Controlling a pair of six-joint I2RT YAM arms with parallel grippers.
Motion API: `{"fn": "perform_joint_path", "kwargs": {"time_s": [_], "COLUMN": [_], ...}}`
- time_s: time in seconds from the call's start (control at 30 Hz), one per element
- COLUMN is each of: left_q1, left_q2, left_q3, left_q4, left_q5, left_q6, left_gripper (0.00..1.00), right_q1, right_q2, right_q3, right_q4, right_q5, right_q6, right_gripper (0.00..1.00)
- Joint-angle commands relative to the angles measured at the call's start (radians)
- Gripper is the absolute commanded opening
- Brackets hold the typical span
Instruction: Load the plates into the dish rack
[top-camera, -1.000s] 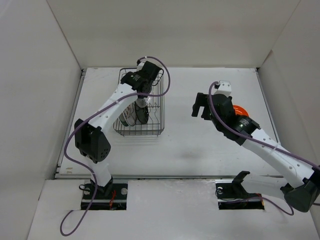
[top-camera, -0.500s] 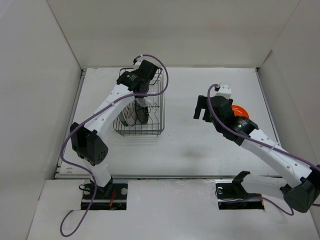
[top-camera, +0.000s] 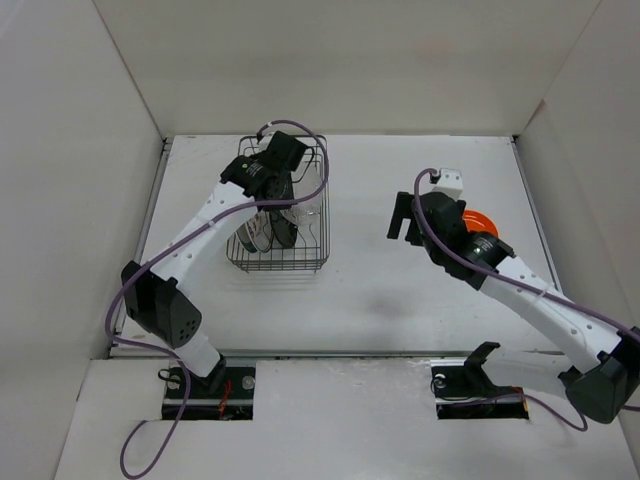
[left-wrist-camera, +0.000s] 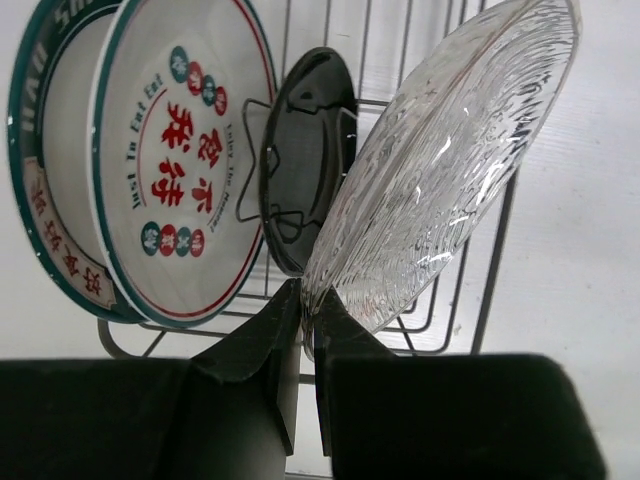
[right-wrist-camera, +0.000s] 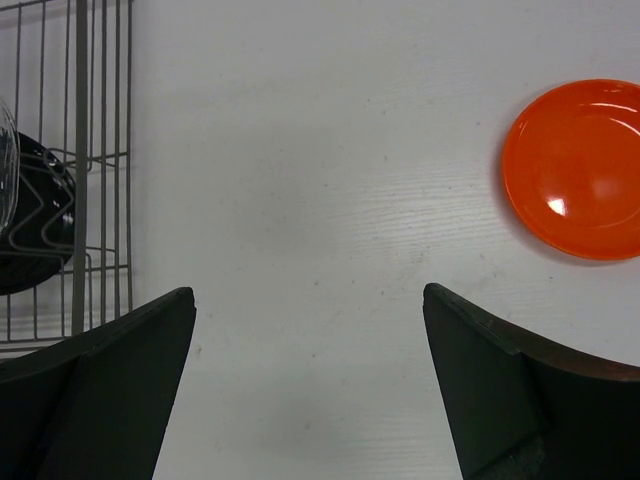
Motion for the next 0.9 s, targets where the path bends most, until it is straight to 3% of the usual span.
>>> {"fn": "perform_joint_path", "kwargs": {"time_s": [0.0,0.27,0.47,0.87], "left_q1": [-0.002,-0.012,-0.012,-0.012], "left_q2": [-0.005,-0.037,-0.047,-0.016], "left_q3": [-0.008,-0.057,-0.127,-0.106], "left_q4": [0.007,0.007,0.017,0.017], "left_q5": [-0.118,-0.316,-0.327,-0.272], "left_q6": [-0.068,-0.144,-0.144,-0.144], "left_gripper": [0.00,0.00,0.00,0.00], "right_q1": [-0.007,0.002,0.011,0.011], "right_q2": [-0.053,-0.091,-0.120,-0.174], "right_q3": [-0.007,-0.050,-0.073,-0.134], "right_q4": [0.005,0.005,0.014,0.014], "right_q5": [0.027,0.018,0.018,0.018], "right_q6": [0.055,0.075,0.094,0.103], "right_gripper": [1.00,1.00,1.00,1.00]}}
